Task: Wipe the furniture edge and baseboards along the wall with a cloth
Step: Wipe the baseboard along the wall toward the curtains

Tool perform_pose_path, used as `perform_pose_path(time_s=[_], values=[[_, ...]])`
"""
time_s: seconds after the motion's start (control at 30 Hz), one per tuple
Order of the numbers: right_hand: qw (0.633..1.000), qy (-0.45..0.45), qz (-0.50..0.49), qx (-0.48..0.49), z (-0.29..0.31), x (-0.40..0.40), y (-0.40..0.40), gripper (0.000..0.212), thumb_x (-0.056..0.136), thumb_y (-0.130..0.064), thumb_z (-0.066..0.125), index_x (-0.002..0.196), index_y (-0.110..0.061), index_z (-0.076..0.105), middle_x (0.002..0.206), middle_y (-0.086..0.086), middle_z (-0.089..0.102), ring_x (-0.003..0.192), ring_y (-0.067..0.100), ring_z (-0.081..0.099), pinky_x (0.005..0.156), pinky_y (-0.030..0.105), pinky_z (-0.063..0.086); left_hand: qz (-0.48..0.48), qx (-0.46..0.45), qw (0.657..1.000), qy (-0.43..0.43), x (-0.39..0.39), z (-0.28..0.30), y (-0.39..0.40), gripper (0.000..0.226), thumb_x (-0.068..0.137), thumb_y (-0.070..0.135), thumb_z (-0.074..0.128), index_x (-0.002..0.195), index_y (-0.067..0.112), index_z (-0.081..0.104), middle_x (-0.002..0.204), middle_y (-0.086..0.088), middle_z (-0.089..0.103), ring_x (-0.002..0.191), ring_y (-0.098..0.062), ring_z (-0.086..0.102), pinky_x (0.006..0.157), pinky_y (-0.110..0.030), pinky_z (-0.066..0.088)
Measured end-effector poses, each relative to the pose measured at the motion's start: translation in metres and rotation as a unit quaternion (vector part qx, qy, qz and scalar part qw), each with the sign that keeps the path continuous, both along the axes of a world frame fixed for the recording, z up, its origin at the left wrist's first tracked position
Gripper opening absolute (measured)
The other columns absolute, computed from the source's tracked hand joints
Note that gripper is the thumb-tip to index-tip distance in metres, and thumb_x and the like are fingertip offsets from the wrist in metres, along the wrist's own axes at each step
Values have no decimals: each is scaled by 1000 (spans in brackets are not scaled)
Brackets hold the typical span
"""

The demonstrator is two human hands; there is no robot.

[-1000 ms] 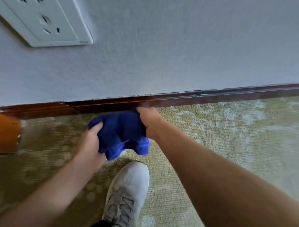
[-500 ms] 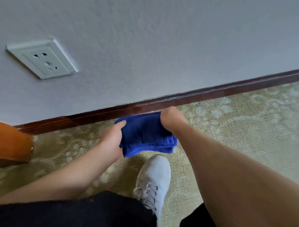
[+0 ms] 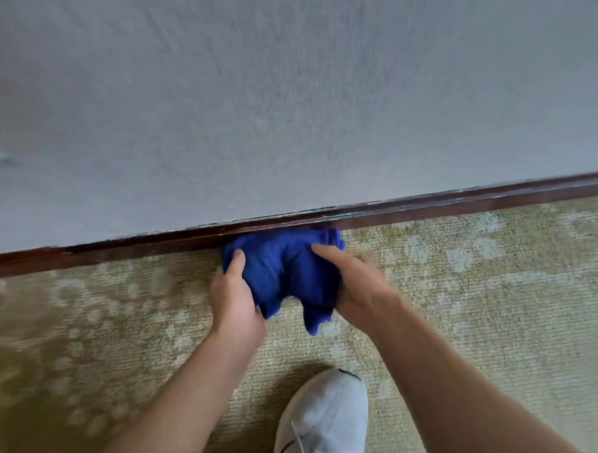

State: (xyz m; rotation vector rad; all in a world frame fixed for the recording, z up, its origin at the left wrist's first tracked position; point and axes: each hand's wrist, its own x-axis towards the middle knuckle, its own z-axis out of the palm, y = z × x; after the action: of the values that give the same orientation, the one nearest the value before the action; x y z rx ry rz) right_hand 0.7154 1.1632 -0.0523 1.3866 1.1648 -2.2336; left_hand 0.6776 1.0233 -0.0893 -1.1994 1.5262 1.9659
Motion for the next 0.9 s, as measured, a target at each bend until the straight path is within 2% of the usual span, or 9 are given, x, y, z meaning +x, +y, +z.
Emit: perform_pose_path(time_s=[0.07, 0.17, 0.27, 0.4, 0.53, 0.67, 0.73, 0.83, 0.9], values=[[1000, 0, 14, 16, -3, -7, -4, 33, 84, -14, 69, 109, 7, 63, 104, 24, 70, 88, 32, 70, 79, 47, 56, 7, -33, 999, -4, -14, 0, 12, 53, 90, 44, 56, 125, 5, 58, 99, -12, 72, 62, -18, 63, 52, -21, 46], [998, 14, -4, 56, -5, -16, -8, 8, 89, -16, 63, 89, -9, 60, 93, 13, 69, 89, 29, 66, 79, 46, 55, 30, -39, 999, -5, -15, -4, 28, 44, 75, 46, 64, 113, 22, 65, 111, -3, 72, 97, -26, 70, 77, -38, 56], [995, 30, 4, 100, -8, -17, -10, 17, 93, -19, 58, 78, -16, 50, 79, 1, 58, 74, 16, 55, 63, 29, 45, 31, -45, 998, 14, -8, 0, 29, 37, 88, 41, 60, 120, 23, 64, 112, -4, 72, 89, -21, 70, 59, -25, 54], [993, 56, 11, 108, -15, -14, 2, 15, 93, -18, 57, 80, -15, 52, 82, 0, 59, 79, 15, 58, 67, 28, 49, 5, -111, 994, 14, -3, 0, 38, 29, 94, 34, 56, 115, 14, 60, 93, -6, 66, 66, -19, 61, 33, -14, 41], [988, 17, -96, 116, -12, -5, 46, 10, 95, -20, 53, 95, -13, 45, 85, -3, 50, 81, 16, 54, 71, 30, 44, -152, -122, 981, 18, -4, 9, 84, 27, 96, 33, 54, 111, 10, 57, 87, -10, 63, 64, -20, 58, 32, -14, 38], [980, 7, -111, 167, -10, -2, 64, 8, 97, -19, 48, 92, -12, 47, 82, -1, 51, 83, 20, 56, 76, 31, 45, -167, -71, 983, -3, -13, 14, 92, 13, 97, 28, 53, 97, 16, 58, 91, -11, 65, 70, -18, 59, 64, -23, 52], [984, 25, -29, 171, -12, -8, 43, 9, 95, -16, 52, 97, -7, 54, 87, 6, 58, 92, 26, 60, 83, 35, 47, -99, -103, 990, -9, -17, 14, 72, 14, 98, 24, 51, 87, 17, 58, 97, -9, 62, 68, -18, 56, 59, -21, 49], [989, 67, 40, 123, -24, -16, 20, 4, 91, -12, 59, 89, -8, 58, 89, 9, 64, 98, 28, 63, 90, 39, 52, -30, -155, 987, -9, -16, 5, 49, 30, 100, 26, 47, 121, 9, 58, 121, -13, 59, 67, -18, 50, 39, -11, 39], [993, 66, 5, 98, -28, -19, 26, 11, 89, -10, 61, 80, -10, 56, 86, 8, 63, 94, 26, 63, 87, 38, 52, -28, -173, 984, 21, -14, 7, 57, 40, 100, 28, 47, 132, 5, 52, 120, -12, 59, 67, -17, 49, 27, -11, 31]])
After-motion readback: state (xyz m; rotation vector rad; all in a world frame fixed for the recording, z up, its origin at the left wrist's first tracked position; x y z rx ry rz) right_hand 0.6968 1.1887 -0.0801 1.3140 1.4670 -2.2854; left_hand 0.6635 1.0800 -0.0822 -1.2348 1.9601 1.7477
